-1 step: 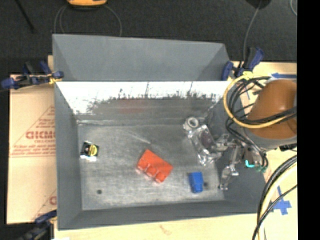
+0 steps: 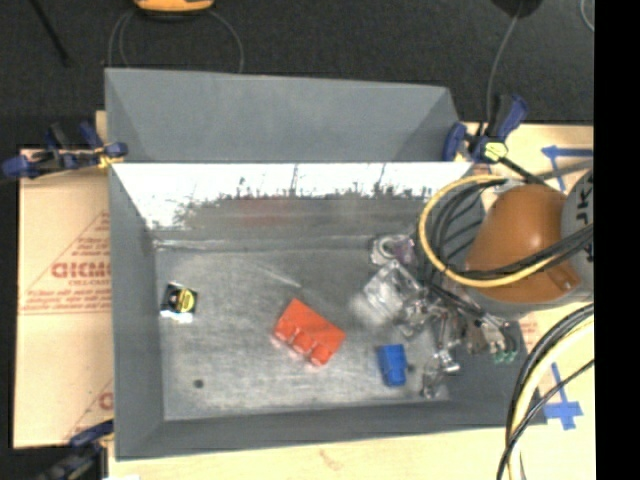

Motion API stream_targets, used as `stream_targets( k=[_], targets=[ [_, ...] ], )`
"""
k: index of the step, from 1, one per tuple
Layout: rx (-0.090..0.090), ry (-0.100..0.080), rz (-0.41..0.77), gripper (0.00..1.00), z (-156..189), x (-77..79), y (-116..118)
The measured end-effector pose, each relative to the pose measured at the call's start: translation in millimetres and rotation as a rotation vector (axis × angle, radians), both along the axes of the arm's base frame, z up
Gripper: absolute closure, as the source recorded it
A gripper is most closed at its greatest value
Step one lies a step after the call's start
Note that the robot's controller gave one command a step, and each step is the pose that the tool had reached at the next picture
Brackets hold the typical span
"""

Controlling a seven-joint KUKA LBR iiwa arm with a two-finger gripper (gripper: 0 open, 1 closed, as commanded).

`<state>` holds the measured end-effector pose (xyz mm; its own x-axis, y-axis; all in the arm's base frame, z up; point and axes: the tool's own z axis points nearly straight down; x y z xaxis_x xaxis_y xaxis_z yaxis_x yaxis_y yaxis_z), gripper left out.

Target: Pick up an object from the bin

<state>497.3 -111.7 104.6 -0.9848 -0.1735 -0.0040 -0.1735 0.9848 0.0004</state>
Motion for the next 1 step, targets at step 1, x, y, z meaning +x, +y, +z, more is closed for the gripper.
stream_targets(
  k=[1],
  targets=[
    [-0.009, -0.002, 0.758, 0.0, -29.8, 9.8, 34.5]
  ],
)
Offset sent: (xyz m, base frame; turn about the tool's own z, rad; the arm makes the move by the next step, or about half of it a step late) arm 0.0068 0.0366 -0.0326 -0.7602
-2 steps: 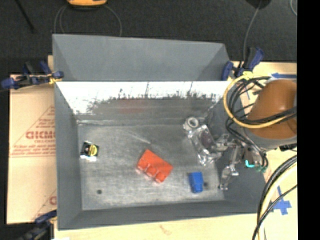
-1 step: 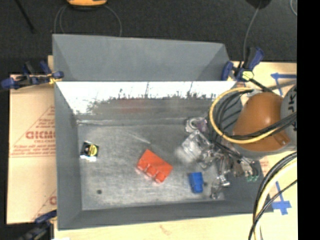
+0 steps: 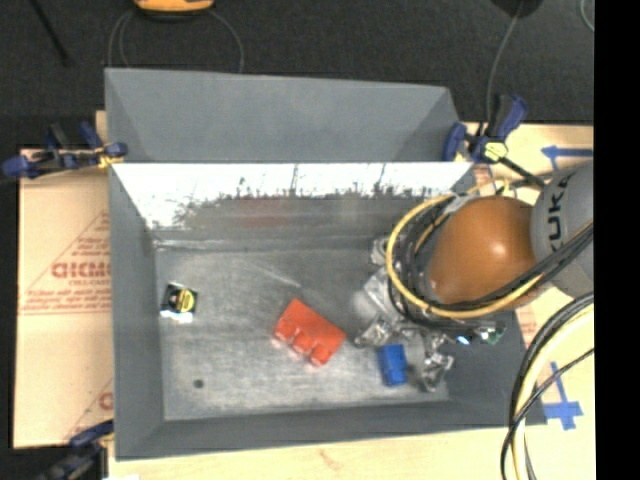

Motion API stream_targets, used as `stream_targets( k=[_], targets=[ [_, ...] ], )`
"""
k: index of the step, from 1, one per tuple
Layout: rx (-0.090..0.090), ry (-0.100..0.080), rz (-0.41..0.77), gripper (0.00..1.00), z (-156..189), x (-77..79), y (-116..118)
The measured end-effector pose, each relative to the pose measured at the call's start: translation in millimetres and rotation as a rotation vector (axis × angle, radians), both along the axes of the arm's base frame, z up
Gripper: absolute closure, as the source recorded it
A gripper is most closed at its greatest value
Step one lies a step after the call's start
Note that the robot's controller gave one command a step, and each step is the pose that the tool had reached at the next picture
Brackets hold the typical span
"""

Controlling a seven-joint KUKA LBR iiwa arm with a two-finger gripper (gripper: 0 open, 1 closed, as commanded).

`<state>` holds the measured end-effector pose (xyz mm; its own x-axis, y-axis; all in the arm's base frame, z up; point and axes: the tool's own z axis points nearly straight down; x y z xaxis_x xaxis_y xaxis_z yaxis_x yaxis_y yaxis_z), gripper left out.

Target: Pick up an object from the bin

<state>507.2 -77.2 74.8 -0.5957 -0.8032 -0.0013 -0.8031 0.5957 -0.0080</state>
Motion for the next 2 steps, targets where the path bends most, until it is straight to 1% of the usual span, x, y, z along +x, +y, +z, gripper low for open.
stream_targets(
  k=[1, 2],
  targets=[
    [0.006, -0.007, 0.003, 1.0, 2.2, 2.0, 3.3],
    [0.001, -0.001, 0.281, 1.0, 134.6, 15.4, 20.9]
  ],
)
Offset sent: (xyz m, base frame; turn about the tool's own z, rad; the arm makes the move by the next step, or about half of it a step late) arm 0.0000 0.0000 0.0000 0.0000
